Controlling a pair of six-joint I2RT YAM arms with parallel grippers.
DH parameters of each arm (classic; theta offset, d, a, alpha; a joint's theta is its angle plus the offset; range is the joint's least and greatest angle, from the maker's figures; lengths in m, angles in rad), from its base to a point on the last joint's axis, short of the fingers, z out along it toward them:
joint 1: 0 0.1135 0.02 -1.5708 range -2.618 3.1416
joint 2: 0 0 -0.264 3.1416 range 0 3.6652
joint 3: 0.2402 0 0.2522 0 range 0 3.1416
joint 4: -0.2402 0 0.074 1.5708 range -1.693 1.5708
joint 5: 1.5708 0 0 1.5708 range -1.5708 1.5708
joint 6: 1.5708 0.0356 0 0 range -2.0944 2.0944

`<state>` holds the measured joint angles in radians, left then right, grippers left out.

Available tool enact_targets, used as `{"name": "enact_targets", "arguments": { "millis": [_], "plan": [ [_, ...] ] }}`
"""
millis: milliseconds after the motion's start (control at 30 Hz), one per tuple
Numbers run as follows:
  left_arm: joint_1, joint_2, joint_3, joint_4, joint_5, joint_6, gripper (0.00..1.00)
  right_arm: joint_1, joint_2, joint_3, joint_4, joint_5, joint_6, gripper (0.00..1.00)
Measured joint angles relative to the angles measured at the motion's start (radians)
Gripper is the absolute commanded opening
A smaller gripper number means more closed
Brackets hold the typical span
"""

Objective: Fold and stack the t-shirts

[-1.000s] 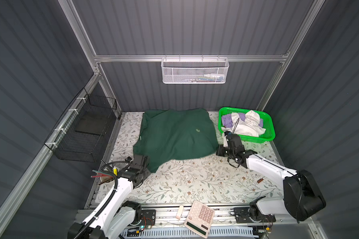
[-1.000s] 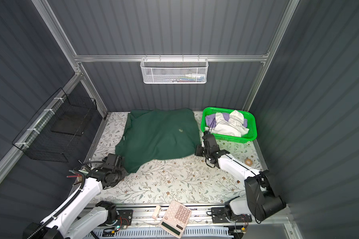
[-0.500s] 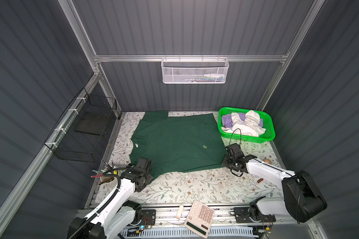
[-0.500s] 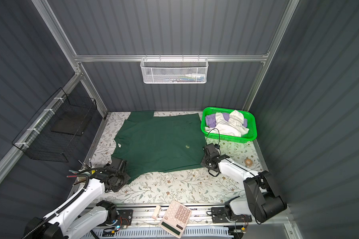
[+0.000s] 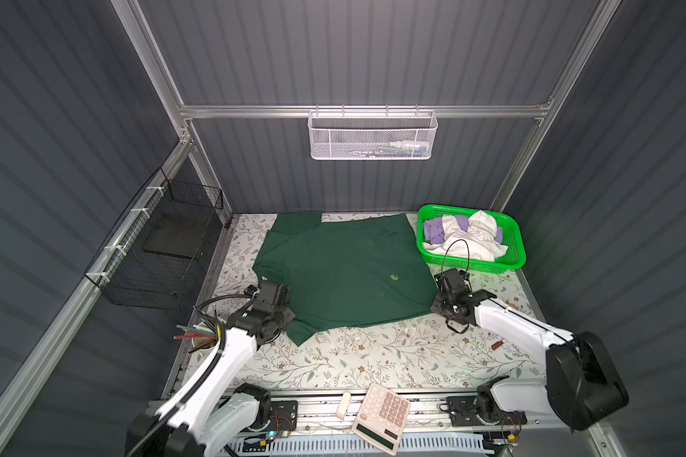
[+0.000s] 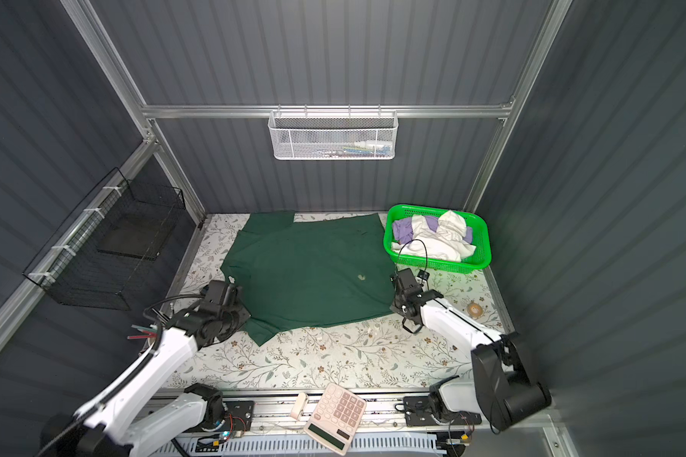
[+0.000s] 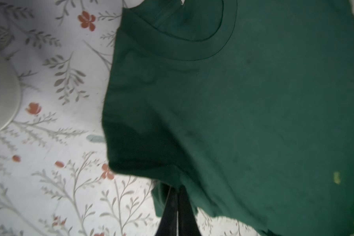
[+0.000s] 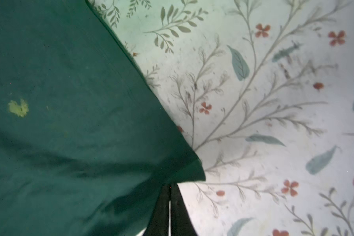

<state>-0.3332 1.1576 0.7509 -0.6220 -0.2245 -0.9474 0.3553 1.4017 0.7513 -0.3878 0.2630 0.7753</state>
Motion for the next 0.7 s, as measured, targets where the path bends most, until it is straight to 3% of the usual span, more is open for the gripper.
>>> {"name": "enact_targets", "arguments": {
  "millis": [133, 233, 300, 500, 700],
  "plan": [
    [0.008, 0.285, 0.172, 0.093, -0.058, 0.032, 0.0, -0.009, 0.112, 0.076, 0.064, -0.021, -0.034, 0.06],
    [0.014, 0.318, 0.204, 0.123, -0.113, 0.055, 0.46, -0.009, 0.137, 0.08, 0.085, -0.035, -0.044, 0.08],
    [0.014, 0.31, 0.206, 0.119, -0.138, 0.074, 0.57, -0.01, 0.138, 0.07, 0.1, -0.04, -0.045, 0.09],
    [-0.019, 0.154, 0.112, 0.096, -0.132, 0.135, 0.52, -0.01, 0.139, 0.026, 0.114, -0.056, -0.051, 0.08],
    [-0.192, 0.113, 0.103, -0.006, -0.05, 0.174, 0.41, -0.011, 0.145, 0.027, 0.128, -0.082, -0.055, 0.08]
  ]
}}
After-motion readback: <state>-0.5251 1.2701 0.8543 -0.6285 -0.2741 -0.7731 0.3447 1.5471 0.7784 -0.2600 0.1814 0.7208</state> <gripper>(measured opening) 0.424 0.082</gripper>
